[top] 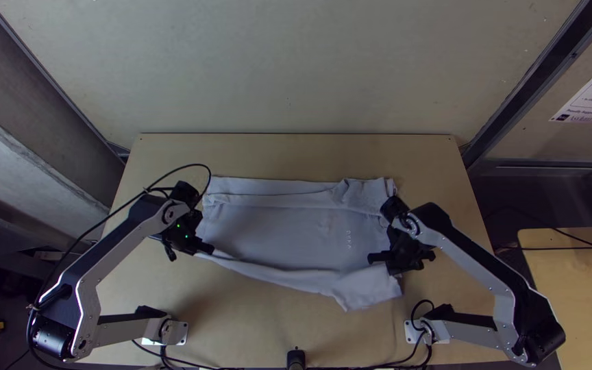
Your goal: Fold the t-shirt
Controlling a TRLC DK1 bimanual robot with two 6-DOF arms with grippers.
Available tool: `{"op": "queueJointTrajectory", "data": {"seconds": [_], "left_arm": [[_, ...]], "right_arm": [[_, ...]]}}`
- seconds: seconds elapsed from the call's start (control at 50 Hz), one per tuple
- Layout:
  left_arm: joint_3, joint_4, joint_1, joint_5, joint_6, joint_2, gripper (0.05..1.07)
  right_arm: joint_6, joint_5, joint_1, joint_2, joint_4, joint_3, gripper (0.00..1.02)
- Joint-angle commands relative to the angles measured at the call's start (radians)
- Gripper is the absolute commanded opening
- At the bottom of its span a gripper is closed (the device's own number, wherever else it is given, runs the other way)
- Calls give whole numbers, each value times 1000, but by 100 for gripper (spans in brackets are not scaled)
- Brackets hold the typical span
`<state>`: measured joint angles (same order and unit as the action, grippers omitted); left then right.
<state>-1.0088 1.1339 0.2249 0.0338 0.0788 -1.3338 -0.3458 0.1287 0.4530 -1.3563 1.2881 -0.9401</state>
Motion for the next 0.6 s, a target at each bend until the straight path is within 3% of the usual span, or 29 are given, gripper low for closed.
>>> {"op": "queueJointTrajectory", "data": {"seconds": [0.0,0.24,0.58], "left_arm": [[-37,17,-25,-9,30,7,8],[-131,13,-87,-9,65,-44,8],[-292,-33,-125,-9,75,-174,8]], "right_arm": [[45,-20,-57,-4,27,-54,3],[119,-43,-189,-75,28,-175,3],[166,-60,-270,-262,20,-364,3]]}}
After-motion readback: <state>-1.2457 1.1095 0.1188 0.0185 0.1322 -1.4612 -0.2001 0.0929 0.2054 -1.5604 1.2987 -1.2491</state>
